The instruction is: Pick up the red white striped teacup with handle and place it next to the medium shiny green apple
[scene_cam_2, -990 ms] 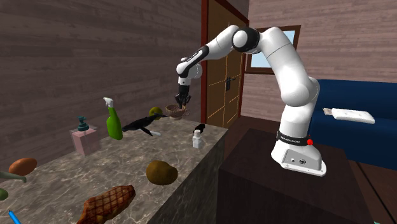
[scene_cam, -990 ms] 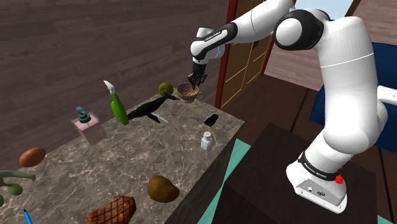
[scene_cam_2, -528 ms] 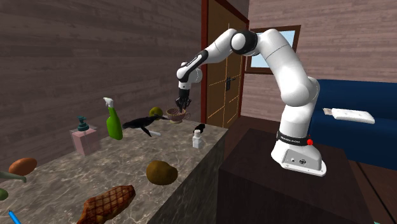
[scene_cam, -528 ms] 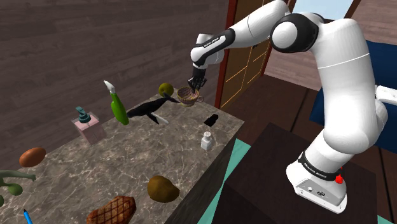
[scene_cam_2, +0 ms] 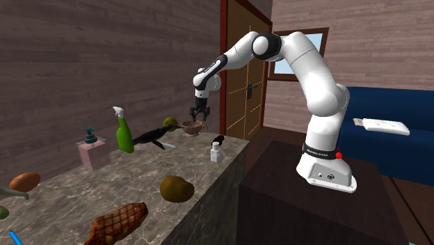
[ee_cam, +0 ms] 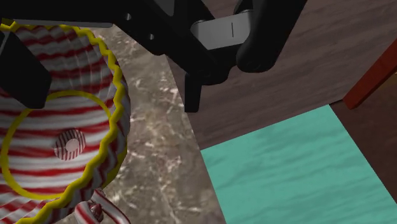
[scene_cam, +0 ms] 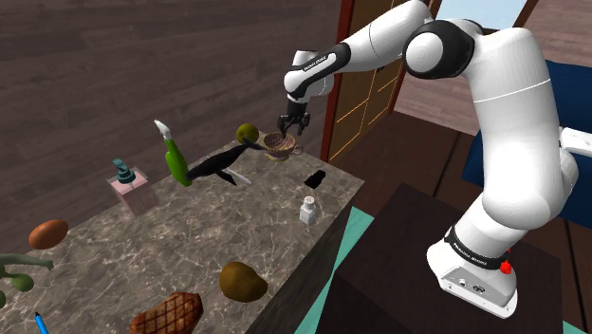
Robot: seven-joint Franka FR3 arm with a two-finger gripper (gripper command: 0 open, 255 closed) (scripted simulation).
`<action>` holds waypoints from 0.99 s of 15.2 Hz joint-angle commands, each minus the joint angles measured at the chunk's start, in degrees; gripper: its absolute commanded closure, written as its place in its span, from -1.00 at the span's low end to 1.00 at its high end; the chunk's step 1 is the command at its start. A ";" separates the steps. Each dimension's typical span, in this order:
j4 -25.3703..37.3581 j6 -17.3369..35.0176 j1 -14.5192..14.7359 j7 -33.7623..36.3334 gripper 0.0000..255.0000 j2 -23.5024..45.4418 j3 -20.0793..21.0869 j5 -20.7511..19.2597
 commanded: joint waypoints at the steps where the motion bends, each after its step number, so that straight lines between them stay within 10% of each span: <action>1: 0.00 0.00 0.00 0.00 -1.00 0.00 0.00 0.00; 15: 0.47 -4.86 -0.54 0.07 -1.00 -4.34 -0.15 -0.10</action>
